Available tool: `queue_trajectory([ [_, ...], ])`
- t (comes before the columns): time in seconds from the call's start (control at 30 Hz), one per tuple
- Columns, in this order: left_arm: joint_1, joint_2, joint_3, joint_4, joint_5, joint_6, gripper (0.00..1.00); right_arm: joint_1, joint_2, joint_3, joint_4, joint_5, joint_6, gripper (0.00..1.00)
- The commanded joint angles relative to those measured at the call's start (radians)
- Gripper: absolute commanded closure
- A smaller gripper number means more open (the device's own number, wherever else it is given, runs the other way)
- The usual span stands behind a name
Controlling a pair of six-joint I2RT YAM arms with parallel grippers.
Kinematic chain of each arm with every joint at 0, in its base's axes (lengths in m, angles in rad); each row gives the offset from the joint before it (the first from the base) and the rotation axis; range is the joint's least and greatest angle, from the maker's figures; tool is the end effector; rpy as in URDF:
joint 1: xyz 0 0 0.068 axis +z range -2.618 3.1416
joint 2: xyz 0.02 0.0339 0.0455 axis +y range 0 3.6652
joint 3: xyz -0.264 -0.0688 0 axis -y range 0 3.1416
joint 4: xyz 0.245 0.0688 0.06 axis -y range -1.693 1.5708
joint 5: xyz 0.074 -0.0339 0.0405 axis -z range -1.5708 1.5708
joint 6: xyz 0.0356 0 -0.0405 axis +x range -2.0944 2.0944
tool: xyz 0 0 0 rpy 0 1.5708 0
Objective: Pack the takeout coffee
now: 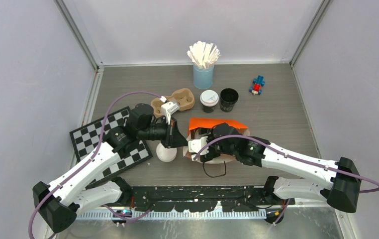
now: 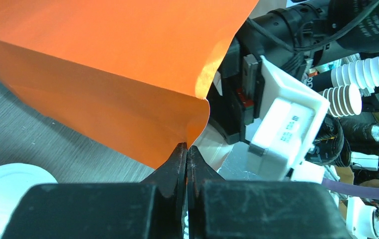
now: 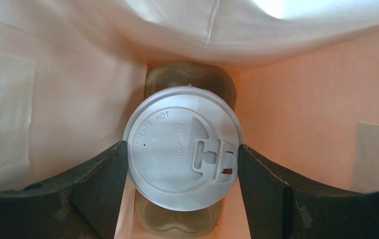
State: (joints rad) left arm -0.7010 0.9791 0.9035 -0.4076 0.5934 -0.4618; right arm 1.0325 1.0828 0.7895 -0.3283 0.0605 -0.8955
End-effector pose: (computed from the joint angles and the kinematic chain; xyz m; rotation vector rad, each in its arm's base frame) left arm 0.1501 -0.1528 0.3258 0.6658 2.1344 -1.2917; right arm 0.1234 0.2025 0.2695 -1.7803 1.2773 0.0109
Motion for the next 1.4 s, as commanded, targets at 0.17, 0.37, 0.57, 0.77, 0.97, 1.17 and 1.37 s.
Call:
queue_trajectory([
  [0.17, -0.005, -0.014, 0.024, 0.035, 0.041, 0.0, 1.0, -0.035, 0.024, -0.028, 0.113, -0.023, -0.077, 0.23],
  [0.37, -0.005, -0.007, 0.048, -0.033, -0.061, 0.011, 0.93, -0.037, -0.001, -0.028, 0.092, -0.047, -0.067, 0.23],
  [0.57, -0.005, -0.016, 0.07, -0.043, -0.19, -0.031, 0.73, -0.036, -0.011, -0.04, 0.107, -0.044, -0.07, 0.23],
  [0.77, -0.005, 0.027, 0.119, -0.119, -0.233, -0.042, 0.64, -0.035, 0.014, -0.031, 0.189, -0.089, -0.024, 0.23],
  [0.97, -0.005, 0.024, 0.126, -0.122, -0.252, -0.049, 0.74, -0.038, -0.015, -0.066, 0.232, -0.094, -0.026, 0.23],
  [1.17, -0.005, 0.032, 0.127, -0.093, -0.182, -0.047, 0.94, -0.044, -0.018, -0.127, 0.287, -0.117, -0.032, 0.23],
  [1.37, -0.005, 0.066, 0.129, -0.064, -0.085, -0.069, 1.0, -0.071, 0.031, -0.126, 0.324, -0.117, -0.086, 0.23],
])
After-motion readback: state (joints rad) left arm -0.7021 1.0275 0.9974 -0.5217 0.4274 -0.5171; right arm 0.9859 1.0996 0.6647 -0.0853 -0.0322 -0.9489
